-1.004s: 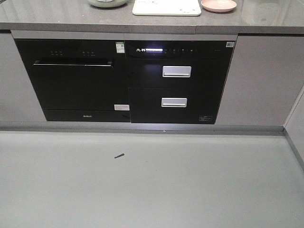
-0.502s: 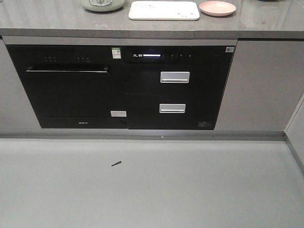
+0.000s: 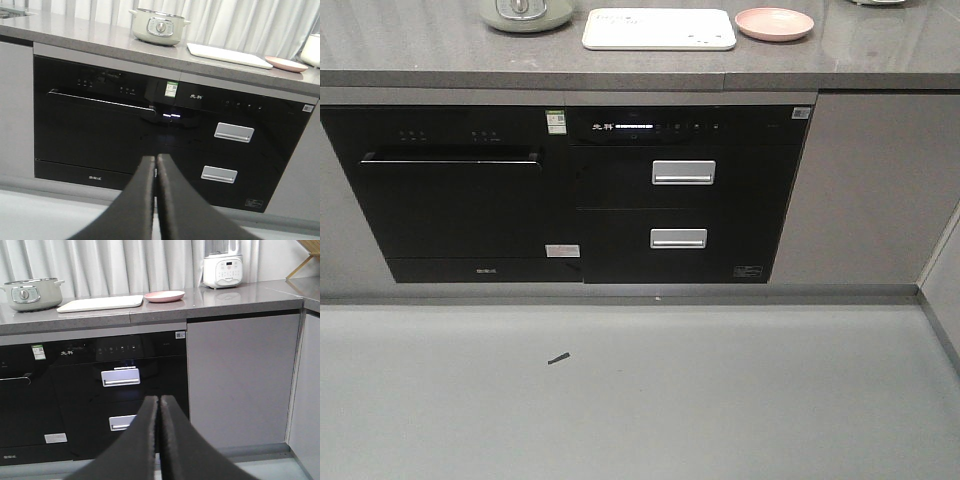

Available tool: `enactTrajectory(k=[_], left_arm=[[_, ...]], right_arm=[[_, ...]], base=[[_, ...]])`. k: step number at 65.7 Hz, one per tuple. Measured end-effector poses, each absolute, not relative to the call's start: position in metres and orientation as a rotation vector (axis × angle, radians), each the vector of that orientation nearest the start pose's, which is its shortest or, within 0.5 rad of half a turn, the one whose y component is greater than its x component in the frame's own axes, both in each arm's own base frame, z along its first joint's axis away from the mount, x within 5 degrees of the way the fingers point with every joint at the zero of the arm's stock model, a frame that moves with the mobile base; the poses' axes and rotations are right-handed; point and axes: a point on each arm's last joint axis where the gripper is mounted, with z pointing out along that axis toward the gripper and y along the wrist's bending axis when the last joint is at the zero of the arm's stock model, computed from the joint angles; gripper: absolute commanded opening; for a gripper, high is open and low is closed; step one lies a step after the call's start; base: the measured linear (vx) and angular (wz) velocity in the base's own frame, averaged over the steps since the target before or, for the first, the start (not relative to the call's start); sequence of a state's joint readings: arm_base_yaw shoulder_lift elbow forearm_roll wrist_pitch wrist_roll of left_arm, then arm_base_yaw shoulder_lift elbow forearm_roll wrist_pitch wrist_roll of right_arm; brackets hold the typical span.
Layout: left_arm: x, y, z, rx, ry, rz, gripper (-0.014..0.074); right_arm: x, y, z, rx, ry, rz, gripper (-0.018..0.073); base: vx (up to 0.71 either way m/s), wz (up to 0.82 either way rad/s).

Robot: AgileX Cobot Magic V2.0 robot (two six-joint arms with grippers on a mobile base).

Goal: Transfer vegetables to tray and serve
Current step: 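Continue driving closer to the counter, approaching the pot and tray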

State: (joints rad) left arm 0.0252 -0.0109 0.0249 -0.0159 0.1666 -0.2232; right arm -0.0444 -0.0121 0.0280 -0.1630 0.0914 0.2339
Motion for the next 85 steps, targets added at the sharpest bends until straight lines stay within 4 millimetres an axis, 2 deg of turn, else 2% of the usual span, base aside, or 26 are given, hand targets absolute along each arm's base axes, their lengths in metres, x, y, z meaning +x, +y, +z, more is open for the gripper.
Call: enactTrajectory(k=[85], left_arm=[[0.0562,0.0012,0.1902,-0.218,1.653,-0.164,-0.0006]], right_arm=[[0.0566,-0.0039,0.1962,0.104,1.586,0.009,-0.0002]], base=[[0.07,-0.06]])
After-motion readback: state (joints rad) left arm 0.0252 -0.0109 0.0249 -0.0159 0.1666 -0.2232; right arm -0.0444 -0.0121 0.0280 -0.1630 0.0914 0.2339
